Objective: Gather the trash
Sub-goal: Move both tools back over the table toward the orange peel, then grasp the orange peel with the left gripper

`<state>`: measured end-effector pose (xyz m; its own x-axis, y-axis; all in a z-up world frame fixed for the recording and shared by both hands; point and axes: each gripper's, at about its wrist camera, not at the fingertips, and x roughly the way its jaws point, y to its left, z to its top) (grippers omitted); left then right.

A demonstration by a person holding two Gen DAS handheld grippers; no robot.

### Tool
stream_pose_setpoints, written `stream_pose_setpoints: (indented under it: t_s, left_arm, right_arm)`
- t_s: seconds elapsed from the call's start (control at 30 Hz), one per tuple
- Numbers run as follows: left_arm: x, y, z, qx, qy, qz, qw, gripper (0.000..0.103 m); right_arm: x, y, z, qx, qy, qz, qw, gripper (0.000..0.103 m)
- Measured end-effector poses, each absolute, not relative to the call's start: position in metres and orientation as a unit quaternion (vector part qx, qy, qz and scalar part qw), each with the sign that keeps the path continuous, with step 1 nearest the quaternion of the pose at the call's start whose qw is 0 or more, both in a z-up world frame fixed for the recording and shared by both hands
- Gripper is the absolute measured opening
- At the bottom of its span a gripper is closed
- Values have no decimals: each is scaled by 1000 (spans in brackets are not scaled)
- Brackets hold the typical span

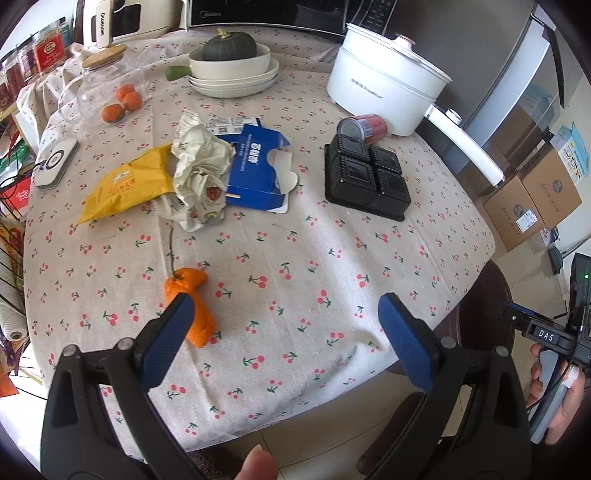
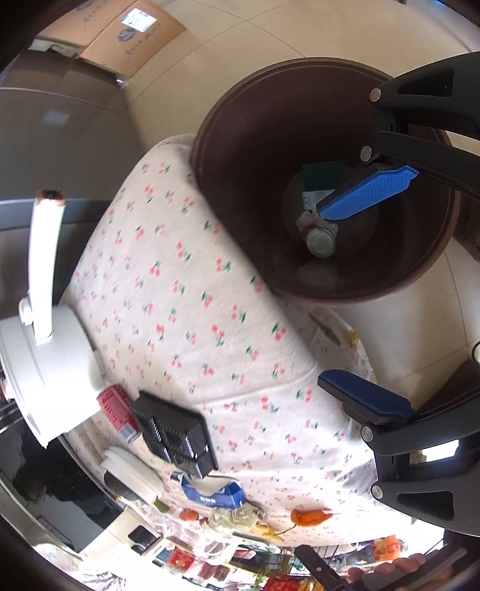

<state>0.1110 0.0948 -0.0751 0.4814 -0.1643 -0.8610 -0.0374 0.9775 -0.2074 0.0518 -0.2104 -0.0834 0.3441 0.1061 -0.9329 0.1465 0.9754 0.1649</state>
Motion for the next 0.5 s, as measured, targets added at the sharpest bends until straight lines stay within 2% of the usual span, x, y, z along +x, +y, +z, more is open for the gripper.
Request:
stream_pose_setpoints:
  t_s: [0.37,0.4,0.5]
  left_arm:
    - [107,138,-81,-136,514,0,847,99]
    - [107,142,-81,-141,514,2,846,99]
    - [106,154,-82,-156,516,13,842,99]
  right_arm:
    - [75,-147,-63,71,550,30,832,87]
    - [79,-139,-63,66,548,33,833,89]
    - [82,-122,-58,50,537,41,841,103]
